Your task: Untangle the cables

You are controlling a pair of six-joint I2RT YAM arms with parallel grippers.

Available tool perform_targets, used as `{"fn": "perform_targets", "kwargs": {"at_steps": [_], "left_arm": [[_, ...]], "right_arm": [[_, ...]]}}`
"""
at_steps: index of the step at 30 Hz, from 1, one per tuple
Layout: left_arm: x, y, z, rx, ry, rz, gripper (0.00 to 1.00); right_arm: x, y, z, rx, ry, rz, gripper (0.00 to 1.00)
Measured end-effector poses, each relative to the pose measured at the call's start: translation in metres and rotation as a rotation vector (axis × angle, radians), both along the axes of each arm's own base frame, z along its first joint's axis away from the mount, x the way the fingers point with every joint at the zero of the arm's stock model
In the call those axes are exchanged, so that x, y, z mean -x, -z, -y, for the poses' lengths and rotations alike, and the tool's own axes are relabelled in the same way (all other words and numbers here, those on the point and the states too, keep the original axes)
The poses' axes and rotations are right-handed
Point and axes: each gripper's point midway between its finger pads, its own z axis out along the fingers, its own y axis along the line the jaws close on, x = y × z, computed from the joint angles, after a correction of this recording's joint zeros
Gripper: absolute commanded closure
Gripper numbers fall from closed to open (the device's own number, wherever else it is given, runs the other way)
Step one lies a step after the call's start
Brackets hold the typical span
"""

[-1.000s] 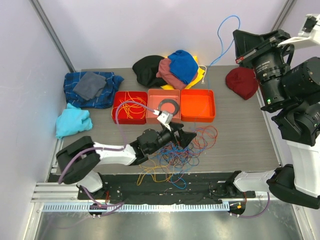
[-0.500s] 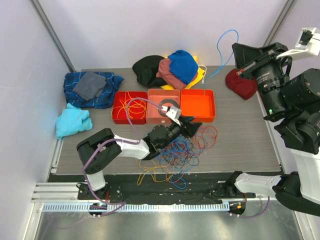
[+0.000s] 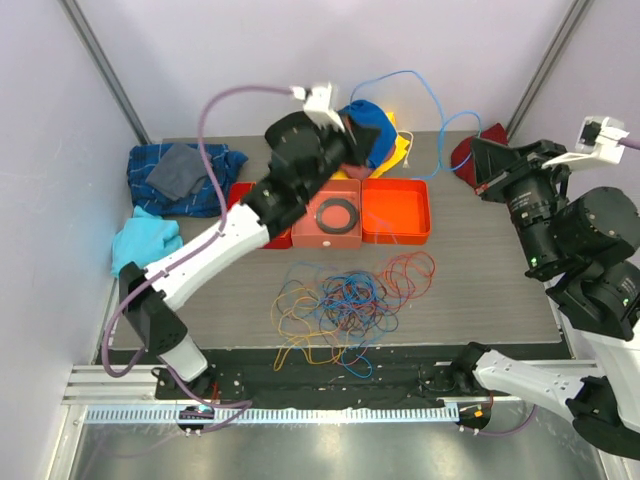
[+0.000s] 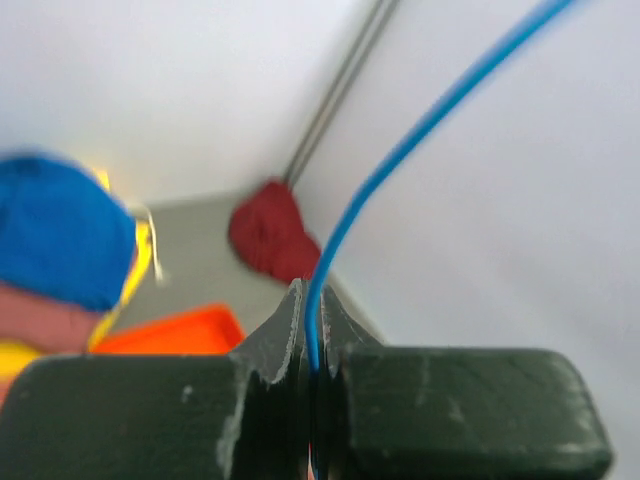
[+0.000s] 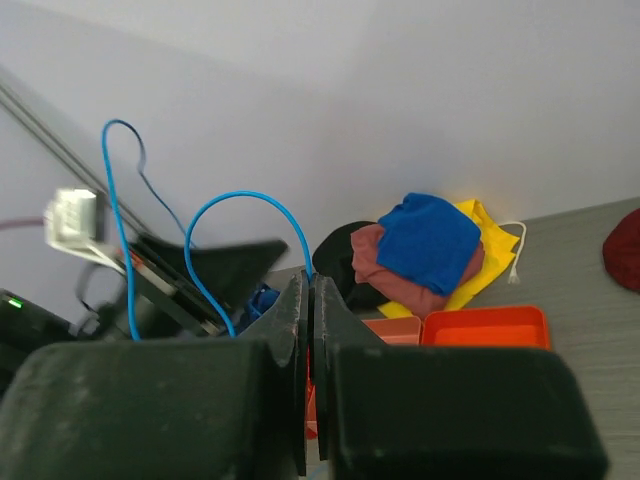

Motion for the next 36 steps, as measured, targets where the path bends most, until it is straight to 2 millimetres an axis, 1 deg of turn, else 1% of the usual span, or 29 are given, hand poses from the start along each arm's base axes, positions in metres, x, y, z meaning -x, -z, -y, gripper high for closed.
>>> {"fn": "perform_targets", "kwargs": {"at_steps": [2,4,5,7,8,11,12,15,17,18,19,21,22,24,26,32,34,36], "left_arm": [[-0.008,-0.04,-0.01,0.032,-0.013,0.03,1.0],[-0.015,-0.071,-0.015,0.059,-0.021,0.061,1.0],[-0.018,-0.079,-0.015,0.064,-0.019,0.069,1.0],[-0.027,-0.083,-0.009,0.059,-0.011,0.068,1.0],[-0.035,-0.08,-0.005,0.053,-0.008,0.063,1.0],[-0.059,-0.055,0.013,0.017,0.01,0.023,1.0],[-0.067,-0.045,0.019,0.007,0.015,0.002,1.0],[-0.091,0.0,0.035,-0.033,0.036,-0.078,1.0],[-0.103,0.027,0.041,-0.054,0.045,-0.127,1.0],[-0.106,0.038,0.044,-0.058,0.049,-0.15,1.0],[-0.109,0.048,0.046,-0.063,0.054,-0.167,1.0],[-0.112,0.057,0.048,-0.065,0.061,-0.187,1.0],[-0.113,0.059,0.049,-0.062,0.063,-0.195,1.0],[-0.113,0.057,0.05,-0.053,0.073,-0.194,1.0],[-0.112,0.048,0.051,-0.036,0.084,-0.183,1.0],[-0.104,0.009,0.055,0.05,0.125,-0.133,1.0],[-0.1,0.001,0.057,0.07,0.141,-0.121,1.0],[-0.098,-0.002,0.059,0.085,0.155,-0.121,1.0]], "right_arm": [[-0.002,0.012,-0.001,0.013,0.005,-0.02,0.99],[-0.006,0.023,-0.004,0.027,0.008,-0.04,0.99],[-0.007,0.027,-0.005,0.034,0.009,-0.048,0.99],[-0.01,0.035,-0.007,0.046,0.012,-0.061,0.99],[-0.011,0.038,-0.008,0.052,0.014,-0.067,0.99],[-0.014,0.047,-0.009,0.064,0.02,-0.08,0.99],[-0.014,0.048,-0.008,0.062,0.023,-0.079,0.99],[-0.016,0.052,-0.008,0.07,0.036,-0.083,0.99],[-0.017,0.056,-0.007,0.075,0.046,-0.085,0.99],[-0.017,0.057,-0.006,0.079,0.051,-0.086,0.99],[-0.018,0.059,-0.005,0.083,0.057,-0.087,0.99],[-0.019,0.062,-0.003,0.092,0.068,-0.088,0.99],[-0.018,0.064,-0.002,0.096,0.073,-0.088,0.99],[-0.019,0.066,-0.001,0.102,0.08,-0.089,0.99],[-0.02,0.069,0.0,0.106,0.086,-0.091,0.99],[-0.021,0.079,0.001,0.115,0.097,-0.098,0.99],[-0.022,0.081,0.001,0.116,0.101,-0.099,0.99],[-0.022,0.084,0.002,0.117,0.105,-0.101,0.99]]}}
